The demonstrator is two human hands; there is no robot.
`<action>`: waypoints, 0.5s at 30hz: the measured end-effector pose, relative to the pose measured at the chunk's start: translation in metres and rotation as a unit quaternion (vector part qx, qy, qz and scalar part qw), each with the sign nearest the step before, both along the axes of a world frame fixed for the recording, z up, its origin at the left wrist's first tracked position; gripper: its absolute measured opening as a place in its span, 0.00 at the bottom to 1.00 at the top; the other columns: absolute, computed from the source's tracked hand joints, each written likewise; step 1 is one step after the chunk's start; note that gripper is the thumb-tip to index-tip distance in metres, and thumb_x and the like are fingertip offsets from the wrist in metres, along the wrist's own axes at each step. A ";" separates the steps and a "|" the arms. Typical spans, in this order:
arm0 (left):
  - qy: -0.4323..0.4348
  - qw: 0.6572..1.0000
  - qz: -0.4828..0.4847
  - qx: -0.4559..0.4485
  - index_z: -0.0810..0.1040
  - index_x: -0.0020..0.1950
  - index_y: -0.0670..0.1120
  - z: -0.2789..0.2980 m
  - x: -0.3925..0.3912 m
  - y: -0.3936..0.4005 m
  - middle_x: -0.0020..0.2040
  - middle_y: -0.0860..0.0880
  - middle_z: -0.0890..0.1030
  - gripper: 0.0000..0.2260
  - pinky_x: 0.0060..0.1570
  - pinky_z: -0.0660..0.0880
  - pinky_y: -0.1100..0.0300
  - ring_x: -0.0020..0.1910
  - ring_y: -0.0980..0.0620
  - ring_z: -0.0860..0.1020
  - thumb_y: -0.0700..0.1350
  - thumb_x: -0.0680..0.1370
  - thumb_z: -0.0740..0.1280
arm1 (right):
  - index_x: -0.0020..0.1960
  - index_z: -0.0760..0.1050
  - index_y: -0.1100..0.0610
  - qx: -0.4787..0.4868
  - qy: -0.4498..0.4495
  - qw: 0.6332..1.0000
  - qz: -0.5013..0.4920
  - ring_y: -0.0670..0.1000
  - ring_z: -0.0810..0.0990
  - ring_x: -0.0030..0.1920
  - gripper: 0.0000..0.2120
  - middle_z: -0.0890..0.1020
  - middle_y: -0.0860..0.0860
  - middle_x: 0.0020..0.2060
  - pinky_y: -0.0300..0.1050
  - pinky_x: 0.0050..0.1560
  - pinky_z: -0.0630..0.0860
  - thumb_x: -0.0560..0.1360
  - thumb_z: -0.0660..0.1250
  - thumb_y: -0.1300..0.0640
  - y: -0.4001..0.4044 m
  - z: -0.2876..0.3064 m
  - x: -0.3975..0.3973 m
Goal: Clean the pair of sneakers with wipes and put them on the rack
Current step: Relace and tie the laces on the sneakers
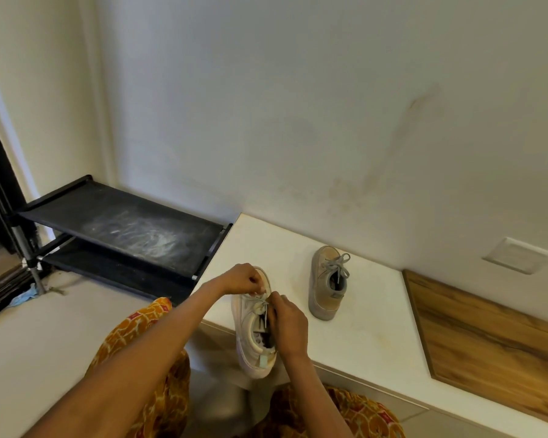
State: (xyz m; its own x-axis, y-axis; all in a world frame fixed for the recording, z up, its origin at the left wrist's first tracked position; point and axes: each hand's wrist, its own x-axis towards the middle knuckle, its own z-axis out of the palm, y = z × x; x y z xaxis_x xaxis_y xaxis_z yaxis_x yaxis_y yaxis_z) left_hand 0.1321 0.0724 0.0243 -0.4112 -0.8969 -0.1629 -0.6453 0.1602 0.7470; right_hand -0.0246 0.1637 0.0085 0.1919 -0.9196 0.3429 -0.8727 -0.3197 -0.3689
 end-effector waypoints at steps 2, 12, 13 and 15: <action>0.020 0.999 0.041 -0.014 0.81 0.49 0.40 -0.004 -0.002 0.007 0.46 0.46 0.80 0.08 0.43 0.69 0.68 0.40 0.57 0.74 0.44 0.75 0.68 | 0.49 0.71 0.52 -0.005 0.000 1.000 -0.001 0.46 0.71 0.33 0.18 0.78 0.49 0.37 0.29 0.33 0.58 0.76 0.47 0.43 0.000 0.000 0.000; 0.019 0.982 0.108 0.154 0.75 0.46 0.44 -0.002 0.008 0.063 0.39 0.46 0.80 0.21 0.37 0.78 0.61 0.31 0.53 0.78 0.62 0.77 0.58 | 0.49 0.70 0.53 0.025 0.025 0.999 -0.029 0.47 0.71 0.34 0.11 0.79 0.50 0.40 0.32 0.32 0.57 0.78 0.54 0.47 0.002 0.004 0.003; 0.036 0.983 0.096 0.155 0.74 0.48 0.45 -0.004 0.005 0.065 0.42 0.45 0.81 0.18 0.38 0.78 0.60 0.33 0.53 0.79 0.60 0.76 0.62 | 0.50 0.71 0.53 0.031 0.028 0.998 -0.036 0.47 0.71 0.35 0.08 0.79 0.50 0.41 0.32 0.31 0.57 0.79 0.56 0.51 0.002 0.005 0.004; 0.077 0.979 0.130 0.137 0.73 0.47 0.45 -0.011 -0.002 0.068 0.42 0.45 0.81 0.12 0.40 0.80 0.58 0.33 0.53 0.80 0.54 0.75 0.68 | 0.50 0.71 0.53 0.041 0.033 0.997 -0.053 0.47 0.72 0.36 0.07 0.80 0.50 0.42 0.31 0.31 0.58 0.80 0.57 0.52 0.003 0.004 0.007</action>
State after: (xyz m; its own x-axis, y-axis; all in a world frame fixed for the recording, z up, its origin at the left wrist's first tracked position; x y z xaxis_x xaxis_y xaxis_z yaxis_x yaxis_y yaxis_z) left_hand 0.1305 0.1400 0.0134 -0.2137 -0.9058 -0.3658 -0.5142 -0.2141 0.8305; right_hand -0.0181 0.1664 0.0128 0.1113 -0.9605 0.2551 -0.9233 -0.1949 -0.3309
